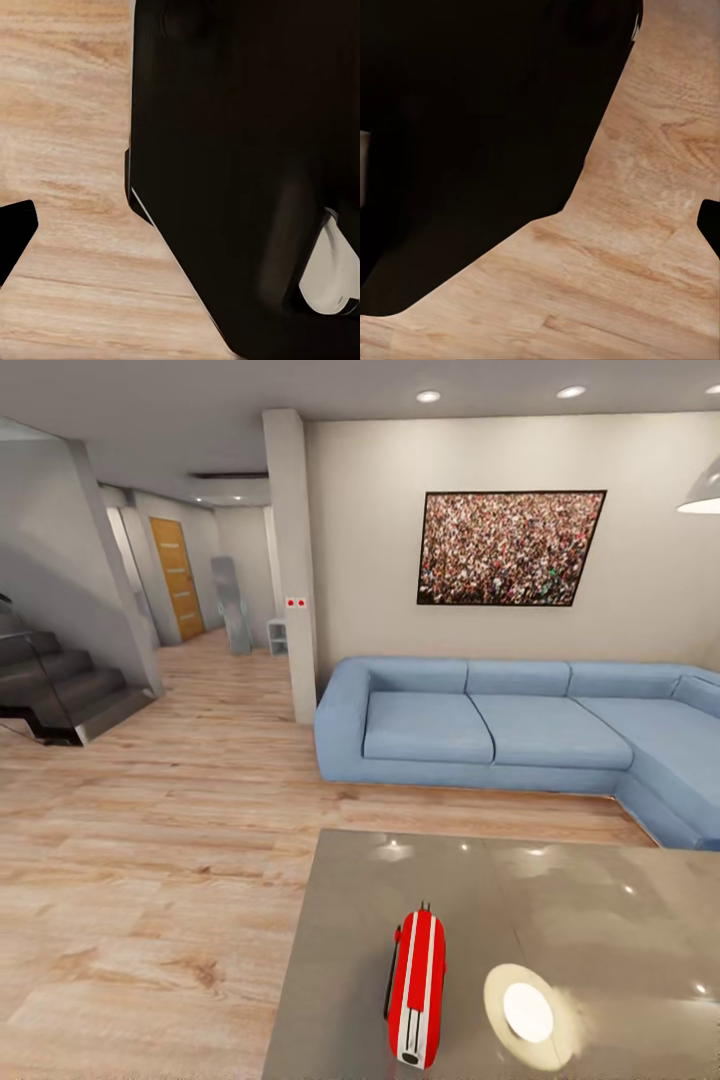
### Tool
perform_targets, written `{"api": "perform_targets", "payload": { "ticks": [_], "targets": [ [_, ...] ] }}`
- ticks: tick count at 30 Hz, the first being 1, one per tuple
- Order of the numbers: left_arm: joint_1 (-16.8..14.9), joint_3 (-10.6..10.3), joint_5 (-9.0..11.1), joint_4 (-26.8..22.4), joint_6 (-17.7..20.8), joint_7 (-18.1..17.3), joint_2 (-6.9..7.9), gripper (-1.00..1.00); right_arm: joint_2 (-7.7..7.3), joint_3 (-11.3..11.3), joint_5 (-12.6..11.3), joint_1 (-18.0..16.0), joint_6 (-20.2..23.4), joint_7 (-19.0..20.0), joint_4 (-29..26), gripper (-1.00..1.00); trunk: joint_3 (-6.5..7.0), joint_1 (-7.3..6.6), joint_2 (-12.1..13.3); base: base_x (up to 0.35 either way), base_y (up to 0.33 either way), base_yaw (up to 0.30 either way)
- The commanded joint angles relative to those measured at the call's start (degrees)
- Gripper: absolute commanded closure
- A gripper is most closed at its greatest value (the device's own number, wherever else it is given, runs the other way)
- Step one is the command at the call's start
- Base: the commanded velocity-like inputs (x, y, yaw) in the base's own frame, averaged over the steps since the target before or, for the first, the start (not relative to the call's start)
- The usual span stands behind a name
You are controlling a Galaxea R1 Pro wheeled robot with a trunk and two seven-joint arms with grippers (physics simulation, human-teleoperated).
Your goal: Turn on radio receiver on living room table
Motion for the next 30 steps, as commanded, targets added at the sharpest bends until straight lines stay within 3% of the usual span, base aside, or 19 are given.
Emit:
{"api": "perform_targets", "payload": {
  "ticks": [1,18,30],
  "targets": [
    [0.0,0.0,0.0,0.0,0.0,0.0,-0.01,-1.0,0.0,0.0,0.0,0.0,0.0,0.0,0.0,-1.0,0.09,-0.23,0.4,0.0,0.0,0.0],
    [0.0,0.0,0.0,0.0,0.0,0.0,0.02,-1.0,0.0,0.0,0.0,0.0,0.0,0.0,0.0,-1.0,1.65,-3.96,7.2,0.0,0.0,0.0],
    [0.0,0.0,0.0,0.0,0.0,0.0,0.06,-1.0,0.12,-0.1,0.0,0.0,0.0,0.0,0.0,-1.0,3.65,-6.6,12.0,0.0,0.0,0.0]
  ]
}}
